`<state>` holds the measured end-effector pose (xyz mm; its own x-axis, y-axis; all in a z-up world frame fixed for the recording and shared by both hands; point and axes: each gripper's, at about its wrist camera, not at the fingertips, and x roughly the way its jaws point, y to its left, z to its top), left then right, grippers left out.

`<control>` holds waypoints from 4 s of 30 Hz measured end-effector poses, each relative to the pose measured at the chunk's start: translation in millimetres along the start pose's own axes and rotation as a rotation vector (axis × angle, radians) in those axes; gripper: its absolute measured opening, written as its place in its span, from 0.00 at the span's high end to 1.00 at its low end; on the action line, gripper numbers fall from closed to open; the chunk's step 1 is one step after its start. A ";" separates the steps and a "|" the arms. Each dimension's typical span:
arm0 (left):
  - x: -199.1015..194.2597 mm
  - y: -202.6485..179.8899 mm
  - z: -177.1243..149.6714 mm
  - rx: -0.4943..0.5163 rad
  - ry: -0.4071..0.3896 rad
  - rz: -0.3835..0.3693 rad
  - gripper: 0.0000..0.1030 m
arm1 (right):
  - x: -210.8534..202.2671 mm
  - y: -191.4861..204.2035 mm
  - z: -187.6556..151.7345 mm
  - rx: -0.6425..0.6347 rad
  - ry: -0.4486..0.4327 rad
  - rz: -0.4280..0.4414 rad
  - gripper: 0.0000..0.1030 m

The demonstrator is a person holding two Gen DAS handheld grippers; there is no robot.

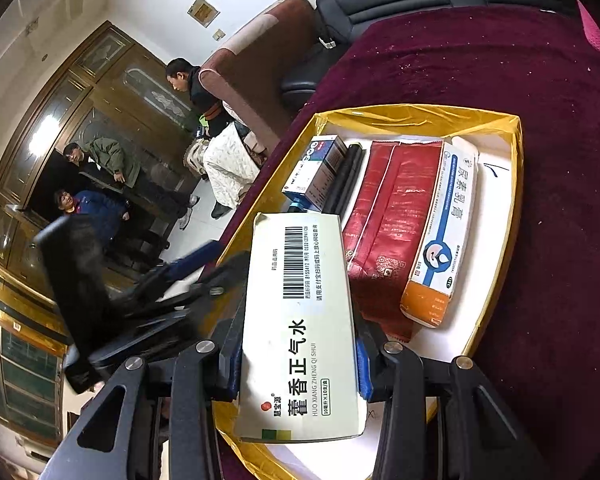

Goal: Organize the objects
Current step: 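Carry the white box and marker over the tray, then lower the marker and white box into the tray and open both tools, then move both tools back over the remaining items on the table, then grasp the white dropper bottle with the left tool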

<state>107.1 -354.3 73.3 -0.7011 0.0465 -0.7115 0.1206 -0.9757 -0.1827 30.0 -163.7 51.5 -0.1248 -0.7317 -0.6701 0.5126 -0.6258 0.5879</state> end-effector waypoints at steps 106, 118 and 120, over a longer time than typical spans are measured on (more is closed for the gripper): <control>161.4 -446.2 -22.2 0.801 0.176 -0.391 0.14 | -313.2 -299.4 -110.5 0.511 -0.696 -0.510 0.16; 164.5 -438.3 -21.2 0.823 0.266 -0.457 0.43 | -307.4 -304.8 -113.3 0.532 -0.664 -0.485 0.14; 172.0 -440.4 -29.9 0.865 0.297 -0.441 0.45 | -306.6 -304.7 -112.9 0.531 -0.660 -0.483 0.14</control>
<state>-45.7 89.8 11.1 -0.3427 0.3764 -0.8607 -0.7394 -0.6733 -0.0001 8.0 281.8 26.7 -0.7550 -0.2668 -0.5989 -0.1485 -0.8201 0.5526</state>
